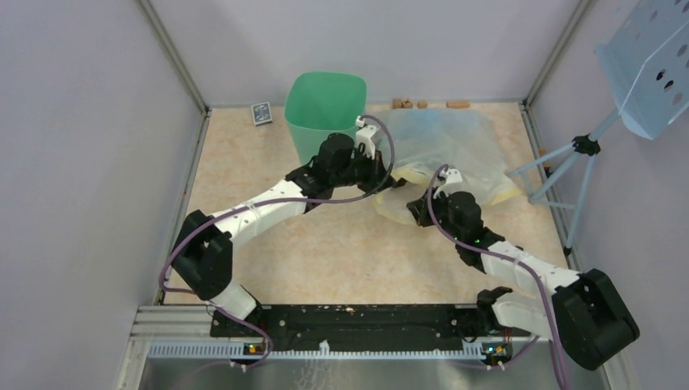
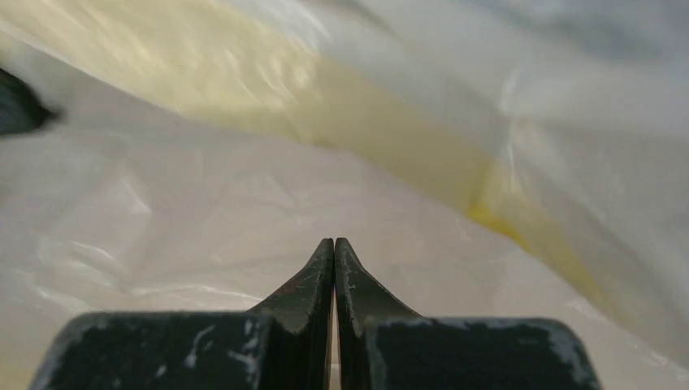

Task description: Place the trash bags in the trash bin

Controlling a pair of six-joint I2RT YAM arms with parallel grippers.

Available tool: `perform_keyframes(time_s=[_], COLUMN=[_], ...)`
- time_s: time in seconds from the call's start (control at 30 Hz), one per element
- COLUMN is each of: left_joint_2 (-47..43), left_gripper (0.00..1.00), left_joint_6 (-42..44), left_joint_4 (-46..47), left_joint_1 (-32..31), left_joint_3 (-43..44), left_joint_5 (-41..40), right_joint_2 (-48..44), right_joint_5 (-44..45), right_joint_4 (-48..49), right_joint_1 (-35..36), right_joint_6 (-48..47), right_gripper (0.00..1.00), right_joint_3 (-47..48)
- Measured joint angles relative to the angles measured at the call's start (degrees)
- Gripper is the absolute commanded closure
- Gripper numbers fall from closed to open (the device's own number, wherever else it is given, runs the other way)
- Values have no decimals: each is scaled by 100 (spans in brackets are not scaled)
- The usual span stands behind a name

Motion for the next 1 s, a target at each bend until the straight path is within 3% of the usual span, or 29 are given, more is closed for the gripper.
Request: perform_keyframes(time_s=[0.23, 0.4, 0.53, 0.77, 0.9, 1.0], left_joint_2=[-254, -302, -299, -293, -295, -284], left_gripper=[97, 89, 79, 72, 40, 22], left_joint_6=[-407, -374, -83, 804, 1207, 1517], left_joint_4=[590, 570, 269, -387, -533, -741], left_joint_1=[87, 79, -31, -487, -516, -540], left_joint_3=[-389, -413, -382, -42, 39, 127], left_joint_5=[50, -170, -568, -1397, -1650, -1788], right_joint_2=[658, 660, 831, 1045, 1032, 975], right_joint_5=[15, 675, 992, 1580, 1648, 1620], right_joint_4=[713, 780, 846, 595, 656, 498], right_joint_1=[46, 584, 715, 546, 17, -164], right_joint_6=[125, -15, -188, -485, -632, -833], right_gripper=[100, 100, 100, 100, 100, 100], right_joint_3=[-415, -597, -592, -122, 282, 514])
